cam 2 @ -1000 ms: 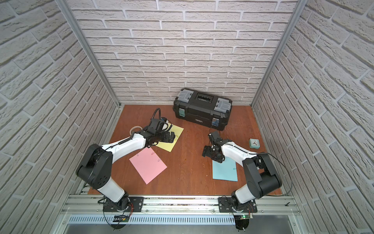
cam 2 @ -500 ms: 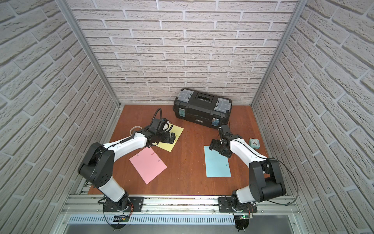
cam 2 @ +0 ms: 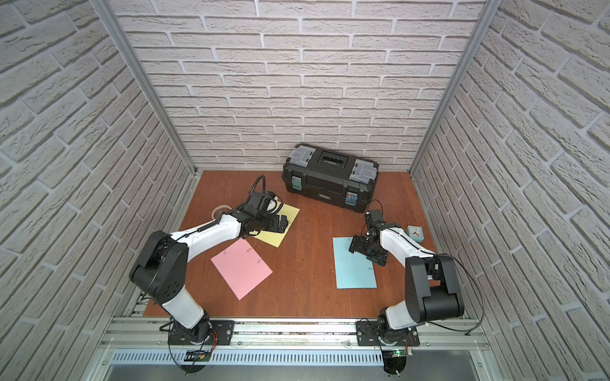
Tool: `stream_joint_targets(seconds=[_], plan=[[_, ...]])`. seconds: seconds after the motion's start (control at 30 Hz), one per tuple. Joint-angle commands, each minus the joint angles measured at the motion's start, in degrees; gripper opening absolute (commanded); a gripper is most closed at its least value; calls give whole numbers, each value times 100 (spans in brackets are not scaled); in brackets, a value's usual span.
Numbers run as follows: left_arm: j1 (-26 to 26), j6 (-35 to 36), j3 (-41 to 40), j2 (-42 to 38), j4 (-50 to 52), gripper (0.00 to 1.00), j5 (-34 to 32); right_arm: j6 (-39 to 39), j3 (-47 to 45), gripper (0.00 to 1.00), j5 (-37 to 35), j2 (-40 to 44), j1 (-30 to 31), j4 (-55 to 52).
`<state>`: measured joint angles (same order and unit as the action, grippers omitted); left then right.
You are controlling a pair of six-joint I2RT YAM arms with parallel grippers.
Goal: Unclip the paperclips from the documents
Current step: Move the document to the center of the board.
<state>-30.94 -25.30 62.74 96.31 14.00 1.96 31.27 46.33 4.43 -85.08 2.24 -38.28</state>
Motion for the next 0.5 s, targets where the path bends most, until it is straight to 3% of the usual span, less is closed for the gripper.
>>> stream_joint_targets(seconds=[0.0,0.2,0.47], plan=[[-54,59,211,94,147,98,100,39,-172,98,411,-29,-16,116],[-76,80,315,159,246,98,182,343,-420,98,835,133,303,282],[-148,121,482,319,402,98,322,858,-237,99,887,-180,1252,655]])
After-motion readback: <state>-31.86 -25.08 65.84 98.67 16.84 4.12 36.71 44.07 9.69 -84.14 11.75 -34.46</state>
